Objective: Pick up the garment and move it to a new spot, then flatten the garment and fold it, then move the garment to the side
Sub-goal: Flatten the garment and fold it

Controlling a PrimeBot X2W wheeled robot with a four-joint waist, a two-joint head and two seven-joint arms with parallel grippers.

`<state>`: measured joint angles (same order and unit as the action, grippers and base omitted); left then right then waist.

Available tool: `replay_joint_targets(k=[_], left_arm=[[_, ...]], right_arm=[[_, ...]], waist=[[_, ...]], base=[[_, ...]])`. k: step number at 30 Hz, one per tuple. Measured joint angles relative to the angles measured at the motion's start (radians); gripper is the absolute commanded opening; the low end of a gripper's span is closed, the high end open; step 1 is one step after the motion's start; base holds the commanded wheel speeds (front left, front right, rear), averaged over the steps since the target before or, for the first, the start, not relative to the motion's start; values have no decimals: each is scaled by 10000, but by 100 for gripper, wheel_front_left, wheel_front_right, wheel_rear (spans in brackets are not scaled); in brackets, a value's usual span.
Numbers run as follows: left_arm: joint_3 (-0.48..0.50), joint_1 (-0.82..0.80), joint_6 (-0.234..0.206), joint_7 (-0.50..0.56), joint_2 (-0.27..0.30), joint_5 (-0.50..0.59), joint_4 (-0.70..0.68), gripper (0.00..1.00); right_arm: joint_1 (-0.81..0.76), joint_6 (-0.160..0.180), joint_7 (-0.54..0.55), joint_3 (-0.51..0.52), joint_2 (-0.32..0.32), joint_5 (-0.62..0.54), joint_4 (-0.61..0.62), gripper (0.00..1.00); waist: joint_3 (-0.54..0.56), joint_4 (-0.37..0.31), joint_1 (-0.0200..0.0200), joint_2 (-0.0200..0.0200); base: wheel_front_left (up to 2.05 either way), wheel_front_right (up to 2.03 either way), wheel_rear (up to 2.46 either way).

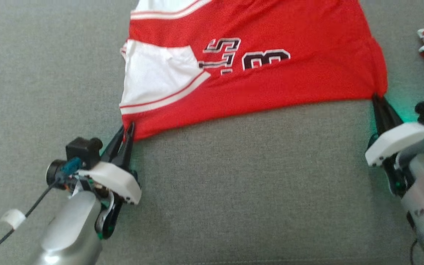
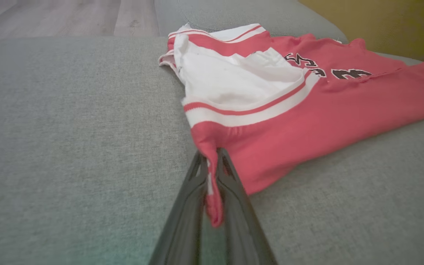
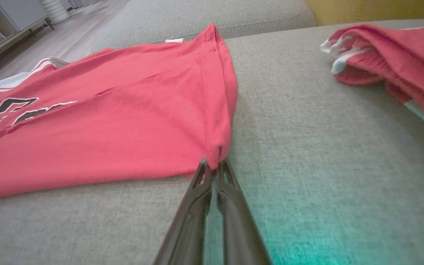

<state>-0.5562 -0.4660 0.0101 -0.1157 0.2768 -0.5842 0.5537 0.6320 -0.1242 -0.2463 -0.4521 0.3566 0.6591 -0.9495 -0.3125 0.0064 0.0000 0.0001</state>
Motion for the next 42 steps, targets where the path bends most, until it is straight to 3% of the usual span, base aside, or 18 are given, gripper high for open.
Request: replay_joint_targets(k=[6,16,23,24,25,26,29,33,38,42], left_arm=[[-291,1046,58,405,541,44,-802,0],[-798,4046,-652,1158,1440,31,-3018,0],[-907,4699,-1104,1421,1712,31,-3931,0],[-922,4722,-1164,1459,1714,33,-3996,0],[-938,4733,-1168,1534,1718,33,-4010,36],[-943,4733,-1174,1588,1724,33,-4038,100],[-884,4610,-1344,1595,1799,119,-4274,100],[-878,3128,-1177,1962,1927,623,-4337,100],[-779,-688,-67,2775,1749,663,-3582,100],[-869,-3490,890,4171,1294,320,-1626,100]], right_arm=[[-1117,0,0,-347,351,380,431,0],[-3824,-2,0,-451,1037,656,1659,0],[-5116,0,497,190,1143,604,2725,0],[-5257,-2,639,337,1154,594,2886,40],[-5375,0,740,483,1158,558,3053,100],[-5503,-2,802,671,1158,487,3267,100],[-5796,0,890,1398,1229,286,3979,100],[-5854,0,1202,2545,1304,-150,5072,100],[-5777,0,1975,3392,1074,-1131,6355,100],[-5366,0,2694,3453,545,-1753,7348,100]], waist=[[702,0,-1,0],[1886,-20,-3,0],[2089,-69,-1,0],[2084,-76,-1,0],[2062,-87,-1,0],[2024,-96,-1,0],[1839,-105,0,0],[1538,-74,1,0],[957,-149,2,0],[174,-395,3,-1]], base=[[0,0,0],[0,0,0],[0,0,0],[0,0,0],[0,0,0],[0,0,0],[0,0,0],[0,0,0],[0,0,0],[0,0,0]])
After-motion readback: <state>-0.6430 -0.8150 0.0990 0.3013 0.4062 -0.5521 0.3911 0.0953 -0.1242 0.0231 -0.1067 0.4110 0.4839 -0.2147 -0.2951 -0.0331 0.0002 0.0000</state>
